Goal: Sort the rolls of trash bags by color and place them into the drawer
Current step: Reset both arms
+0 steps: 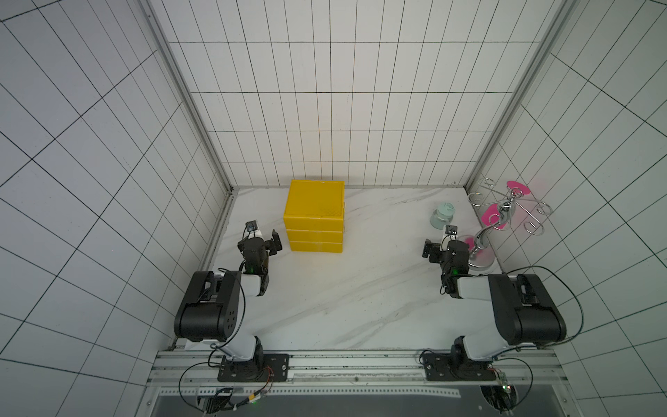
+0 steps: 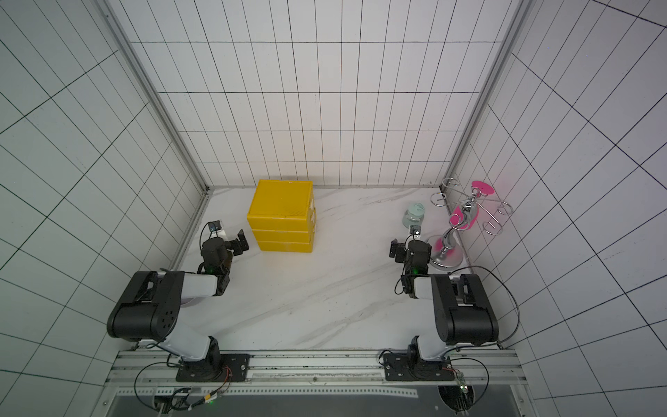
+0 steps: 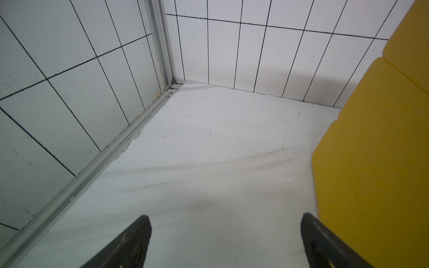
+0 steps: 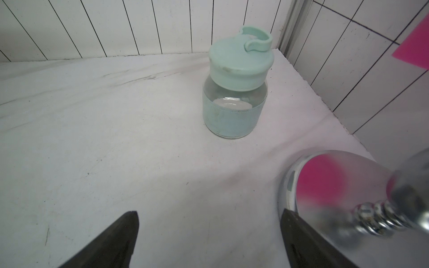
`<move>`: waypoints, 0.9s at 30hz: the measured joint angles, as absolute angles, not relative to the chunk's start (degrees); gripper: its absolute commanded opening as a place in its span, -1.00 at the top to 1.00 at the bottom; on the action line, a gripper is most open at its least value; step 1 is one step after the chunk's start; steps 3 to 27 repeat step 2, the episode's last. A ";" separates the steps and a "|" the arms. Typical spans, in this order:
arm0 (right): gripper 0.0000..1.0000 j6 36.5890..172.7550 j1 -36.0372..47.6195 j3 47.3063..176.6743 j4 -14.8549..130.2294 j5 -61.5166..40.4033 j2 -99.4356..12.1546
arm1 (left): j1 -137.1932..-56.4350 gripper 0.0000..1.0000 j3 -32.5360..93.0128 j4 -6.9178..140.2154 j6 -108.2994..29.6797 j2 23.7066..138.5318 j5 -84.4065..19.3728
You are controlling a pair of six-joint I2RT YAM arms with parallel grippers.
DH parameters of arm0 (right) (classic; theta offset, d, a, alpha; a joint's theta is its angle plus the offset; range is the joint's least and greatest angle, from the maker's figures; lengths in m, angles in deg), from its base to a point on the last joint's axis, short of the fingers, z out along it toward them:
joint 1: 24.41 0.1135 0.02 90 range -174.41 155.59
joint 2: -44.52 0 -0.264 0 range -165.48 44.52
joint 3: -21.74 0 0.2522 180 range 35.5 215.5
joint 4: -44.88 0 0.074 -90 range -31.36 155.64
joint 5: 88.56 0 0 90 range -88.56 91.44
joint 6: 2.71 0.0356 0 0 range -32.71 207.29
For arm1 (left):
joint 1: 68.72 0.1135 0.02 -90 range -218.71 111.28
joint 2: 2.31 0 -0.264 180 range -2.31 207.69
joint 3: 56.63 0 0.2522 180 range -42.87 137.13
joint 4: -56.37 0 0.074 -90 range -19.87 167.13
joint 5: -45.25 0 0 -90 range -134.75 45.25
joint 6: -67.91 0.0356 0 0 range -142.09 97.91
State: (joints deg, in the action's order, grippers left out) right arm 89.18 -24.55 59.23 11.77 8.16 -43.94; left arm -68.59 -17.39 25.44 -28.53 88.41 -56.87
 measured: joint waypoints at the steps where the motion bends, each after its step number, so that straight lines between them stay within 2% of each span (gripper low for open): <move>1: -0.97 89.20 -24.75 59.33 11.77 7.90 -43.94 | -68.59 -0.98 -17.39 25.42 -28.55 88.41 -56.87; 27: -0.97 89.20 -24.82 59.36 11.72 7.64 -43.92 | -68.59 -0.98 -17.39 25.44 -28.55 88.41 -56.84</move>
